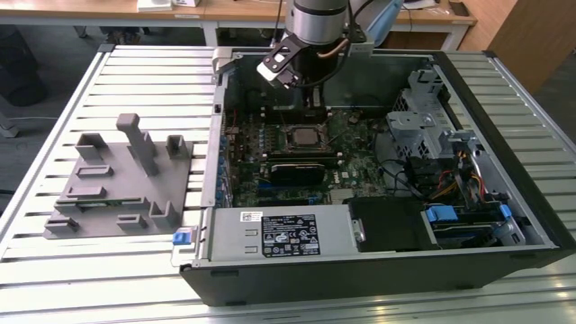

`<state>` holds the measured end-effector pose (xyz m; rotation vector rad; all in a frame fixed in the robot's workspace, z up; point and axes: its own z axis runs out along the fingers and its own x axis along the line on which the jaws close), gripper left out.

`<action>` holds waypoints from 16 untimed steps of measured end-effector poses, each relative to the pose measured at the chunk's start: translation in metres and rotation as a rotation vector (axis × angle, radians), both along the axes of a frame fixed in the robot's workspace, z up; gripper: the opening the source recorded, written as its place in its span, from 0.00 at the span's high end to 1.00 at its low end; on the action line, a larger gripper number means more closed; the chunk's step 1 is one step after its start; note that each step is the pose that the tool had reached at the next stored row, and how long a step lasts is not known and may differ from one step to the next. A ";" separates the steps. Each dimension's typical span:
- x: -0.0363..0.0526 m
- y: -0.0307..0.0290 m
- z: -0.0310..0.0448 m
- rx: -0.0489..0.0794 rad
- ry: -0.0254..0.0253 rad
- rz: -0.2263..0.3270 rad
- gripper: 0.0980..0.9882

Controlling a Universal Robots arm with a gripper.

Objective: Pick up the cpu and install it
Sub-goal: 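Close the cpu cover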

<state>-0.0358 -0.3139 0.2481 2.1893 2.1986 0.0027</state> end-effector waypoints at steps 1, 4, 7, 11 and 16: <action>0.0000 0.0000 0.0028 0.000 0.0000 0.000 0.99; -0.0001 0.0000 0.0119 0.000 -0.0001 0.000 0.99; -0.0003 0.0000 0.0220 0.000 0.0000 0.000 0.99; -0.0005 -0.0007 0.0250 -0.003 0.0000 0.000 0.99; -0.0005 -0.0056 0.0250 -0.004 0.0000 0.000 0.99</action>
